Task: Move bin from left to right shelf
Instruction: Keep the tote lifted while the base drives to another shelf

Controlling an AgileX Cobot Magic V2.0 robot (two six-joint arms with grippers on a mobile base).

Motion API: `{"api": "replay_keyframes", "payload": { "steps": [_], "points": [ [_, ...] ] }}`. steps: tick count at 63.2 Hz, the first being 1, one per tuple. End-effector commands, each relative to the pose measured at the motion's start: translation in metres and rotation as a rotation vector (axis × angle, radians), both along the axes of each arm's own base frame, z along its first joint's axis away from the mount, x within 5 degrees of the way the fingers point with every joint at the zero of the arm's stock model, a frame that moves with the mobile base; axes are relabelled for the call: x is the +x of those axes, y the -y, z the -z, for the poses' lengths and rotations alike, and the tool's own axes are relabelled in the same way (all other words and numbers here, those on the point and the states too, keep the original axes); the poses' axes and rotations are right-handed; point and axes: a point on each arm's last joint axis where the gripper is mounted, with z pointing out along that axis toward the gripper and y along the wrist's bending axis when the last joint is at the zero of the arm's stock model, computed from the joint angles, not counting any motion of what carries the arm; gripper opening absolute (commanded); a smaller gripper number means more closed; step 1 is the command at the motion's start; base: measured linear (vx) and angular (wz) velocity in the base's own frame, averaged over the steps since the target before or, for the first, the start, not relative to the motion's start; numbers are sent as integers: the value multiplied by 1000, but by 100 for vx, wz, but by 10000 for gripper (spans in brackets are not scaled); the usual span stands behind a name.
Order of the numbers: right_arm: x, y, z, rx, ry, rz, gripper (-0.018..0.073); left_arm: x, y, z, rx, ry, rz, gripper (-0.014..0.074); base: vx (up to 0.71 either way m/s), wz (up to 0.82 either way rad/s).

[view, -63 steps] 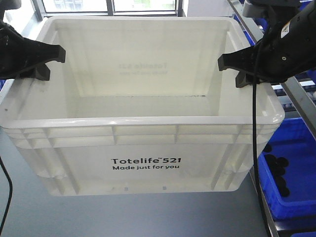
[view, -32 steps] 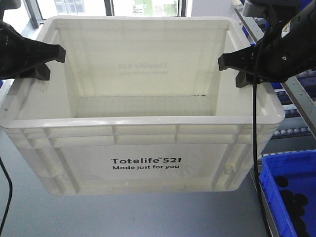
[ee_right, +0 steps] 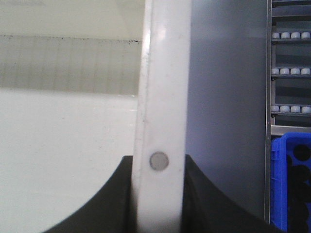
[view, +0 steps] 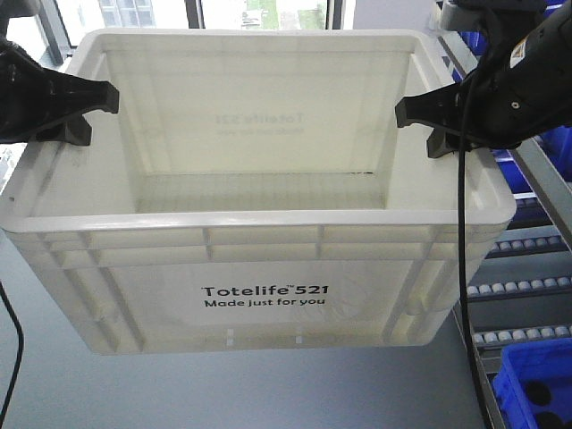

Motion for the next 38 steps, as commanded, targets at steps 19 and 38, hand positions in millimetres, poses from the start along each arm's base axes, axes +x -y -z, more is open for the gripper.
{"api": "replay_keyframes", "payload": {
  "steps": [19,38],
  "points": [
    [-3,9,-32,1,192,9,60,-8,-5,-29,5,164,6,111,33,4],
    [-4,9,-32,0,191,9,61,-8,-5,-29,5,164,6,111,32,5]
  ]
}}
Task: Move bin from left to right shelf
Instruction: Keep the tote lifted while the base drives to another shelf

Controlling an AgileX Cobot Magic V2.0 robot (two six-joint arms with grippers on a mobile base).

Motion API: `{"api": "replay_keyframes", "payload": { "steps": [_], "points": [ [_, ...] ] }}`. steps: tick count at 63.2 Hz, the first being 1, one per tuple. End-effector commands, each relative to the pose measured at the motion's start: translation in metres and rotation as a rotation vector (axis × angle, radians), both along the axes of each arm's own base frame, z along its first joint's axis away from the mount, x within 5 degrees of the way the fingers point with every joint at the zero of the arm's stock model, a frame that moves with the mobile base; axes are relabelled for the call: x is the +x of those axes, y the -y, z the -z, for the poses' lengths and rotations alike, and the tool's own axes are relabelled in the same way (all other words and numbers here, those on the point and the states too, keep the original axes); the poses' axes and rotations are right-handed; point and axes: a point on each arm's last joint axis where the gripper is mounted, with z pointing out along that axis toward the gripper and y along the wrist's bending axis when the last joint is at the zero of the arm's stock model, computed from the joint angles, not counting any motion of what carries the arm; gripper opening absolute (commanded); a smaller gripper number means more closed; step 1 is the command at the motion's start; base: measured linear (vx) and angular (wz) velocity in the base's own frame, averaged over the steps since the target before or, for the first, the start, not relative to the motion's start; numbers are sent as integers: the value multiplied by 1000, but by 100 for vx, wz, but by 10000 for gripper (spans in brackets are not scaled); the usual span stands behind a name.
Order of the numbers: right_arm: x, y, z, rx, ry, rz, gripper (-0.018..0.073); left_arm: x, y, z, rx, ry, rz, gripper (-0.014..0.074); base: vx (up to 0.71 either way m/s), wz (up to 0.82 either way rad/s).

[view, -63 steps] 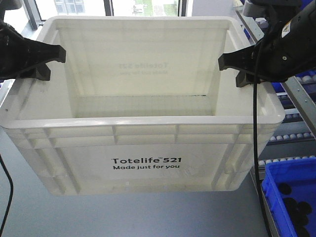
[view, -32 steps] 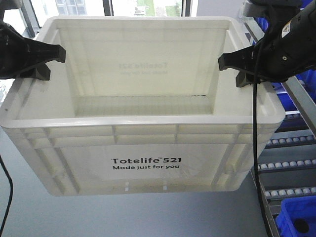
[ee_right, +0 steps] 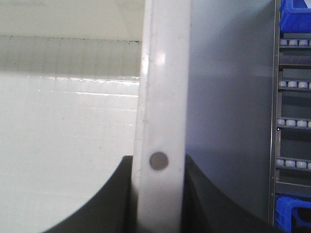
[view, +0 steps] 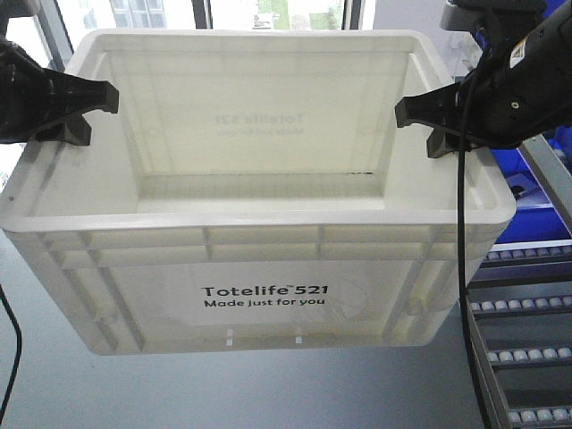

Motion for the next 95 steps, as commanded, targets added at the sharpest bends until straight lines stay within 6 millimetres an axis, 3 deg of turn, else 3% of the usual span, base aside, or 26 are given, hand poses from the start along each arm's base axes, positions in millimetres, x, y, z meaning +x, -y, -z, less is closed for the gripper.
{"api": "replay_keyframes", "payload": {
  "steps": [1,95],
  "points": [
    [-3,9,-32,0,192,9,61,-8,-5,-29,5,164,6,111,31,4],
    [-3,9,-32,0,192,9,61,-8,-5,-29,5,164,6,111,31,-2]
  ]
}}
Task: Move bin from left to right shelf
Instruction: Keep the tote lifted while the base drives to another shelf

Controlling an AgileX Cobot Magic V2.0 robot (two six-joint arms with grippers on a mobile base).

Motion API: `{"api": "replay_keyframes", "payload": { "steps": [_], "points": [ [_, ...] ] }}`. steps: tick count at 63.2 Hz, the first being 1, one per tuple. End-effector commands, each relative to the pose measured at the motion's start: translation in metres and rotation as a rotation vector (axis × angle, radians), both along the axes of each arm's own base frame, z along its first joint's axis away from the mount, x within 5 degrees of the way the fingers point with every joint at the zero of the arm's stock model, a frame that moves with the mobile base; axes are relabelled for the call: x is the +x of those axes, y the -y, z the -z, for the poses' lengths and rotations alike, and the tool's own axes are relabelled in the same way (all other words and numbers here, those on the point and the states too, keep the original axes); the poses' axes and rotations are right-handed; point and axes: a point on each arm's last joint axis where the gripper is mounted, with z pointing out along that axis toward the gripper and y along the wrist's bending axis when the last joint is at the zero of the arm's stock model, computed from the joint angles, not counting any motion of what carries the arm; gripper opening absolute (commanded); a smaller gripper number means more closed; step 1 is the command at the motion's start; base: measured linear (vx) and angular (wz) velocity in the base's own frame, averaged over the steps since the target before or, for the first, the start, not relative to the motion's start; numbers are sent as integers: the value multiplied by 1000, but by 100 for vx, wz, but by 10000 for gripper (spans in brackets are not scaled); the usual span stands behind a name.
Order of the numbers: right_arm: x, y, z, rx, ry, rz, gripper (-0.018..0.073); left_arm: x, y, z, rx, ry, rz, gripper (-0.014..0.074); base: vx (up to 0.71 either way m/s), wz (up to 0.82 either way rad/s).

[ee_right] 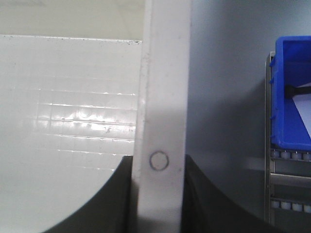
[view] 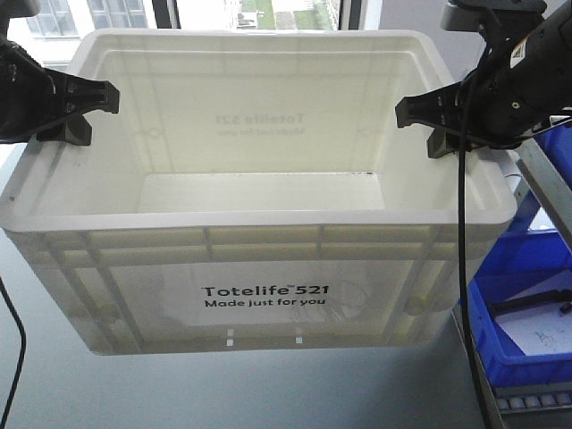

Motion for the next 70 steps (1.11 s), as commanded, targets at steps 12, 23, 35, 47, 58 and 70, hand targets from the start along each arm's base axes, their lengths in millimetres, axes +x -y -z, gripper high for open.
{"api": "replay_keyframes", "payload": {
  "steps": [12,23,35,47,58,70],
  "points": [
    [-3,9,-32,1,193,9,61,-8,-6,-29,6,163,6,111,28,20],
    [-3,9,-32,1,193,9,61,-8,-6,-29,6,163,6,111,26,21],
    [-3,9,-32,1,193,9,61,-8,-6,-29,6,163,6,111,24,25],
    [-3,9,-32,1,193,9,61,-8,-6,-29,6,163,6,111,19,31],
    [-3,9,-32,1,193,9,61,-8,-6,-29,6,163,6,111,15,36],
    [-3,9,-32,1,193,9,61,-8,-6,-29,6,163,6,111,12,39]
  ]
}}
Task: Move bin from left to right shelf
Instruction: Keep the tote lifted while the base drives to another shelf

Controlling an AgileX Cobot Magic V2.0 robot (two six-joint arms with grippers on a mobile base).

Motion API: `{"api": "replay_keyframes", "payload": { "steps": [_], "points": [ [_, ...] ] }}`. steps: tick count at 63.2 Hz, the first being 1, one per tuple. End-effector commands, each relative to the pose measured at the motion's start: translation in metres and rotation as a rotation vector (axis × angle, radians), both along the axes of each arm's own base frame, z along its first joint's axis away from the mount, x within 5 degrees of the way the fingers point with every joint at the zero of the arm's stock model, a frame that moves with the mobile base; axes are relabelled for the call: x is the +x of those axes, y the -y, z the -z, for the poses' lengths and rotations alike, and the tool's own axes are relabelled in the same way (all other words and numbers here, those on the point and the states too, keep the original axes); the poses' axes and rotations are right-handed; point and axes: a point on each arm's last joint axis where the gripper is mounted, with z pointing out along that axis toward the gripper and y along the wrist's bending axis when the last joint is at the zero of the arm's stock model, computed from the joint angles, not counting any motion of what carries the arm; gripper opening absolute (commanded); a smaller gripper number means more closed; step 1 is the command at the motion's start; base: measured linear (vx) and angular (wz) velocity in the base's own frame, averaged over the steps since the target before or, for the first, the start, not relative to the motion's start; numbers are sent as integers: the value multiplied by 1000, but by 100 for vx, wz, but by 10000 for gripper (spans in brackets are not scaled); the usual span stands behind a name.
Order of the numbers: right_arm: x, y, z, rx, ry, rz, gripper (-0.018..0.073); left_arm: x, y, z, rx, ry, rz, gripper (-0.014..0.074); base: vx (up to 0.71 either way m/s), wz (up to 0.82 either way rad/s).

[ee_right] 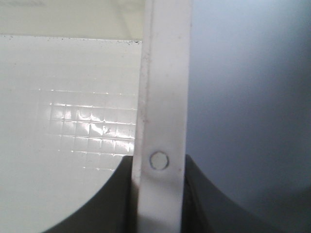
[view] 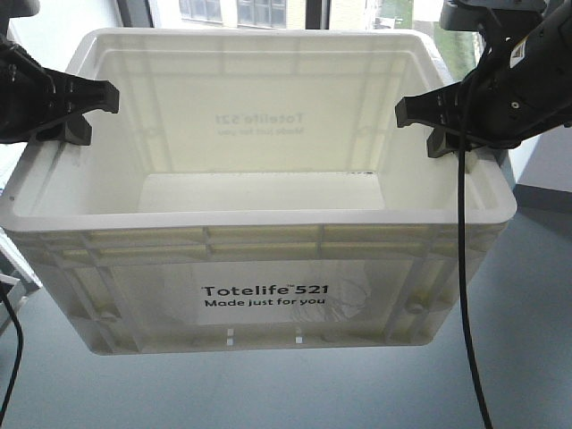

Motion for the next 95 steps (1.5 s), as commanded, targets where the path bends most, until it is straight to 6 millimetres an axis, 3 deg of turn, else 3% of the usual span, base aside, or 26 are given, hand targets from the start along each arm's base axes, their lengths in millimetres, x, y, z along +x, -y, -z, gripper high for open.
{"api": "replay_keyframes", "payload": {
  "steps": [1,95],
  "points": [
    [-4,9,-32,1,191,9,61,-8,-6,-29,6,162,6,111,11,41],
    [-4,9,-32,1,191,9,61,-8,-6,-29,6,162,6,111,12,47]
  ]
}}
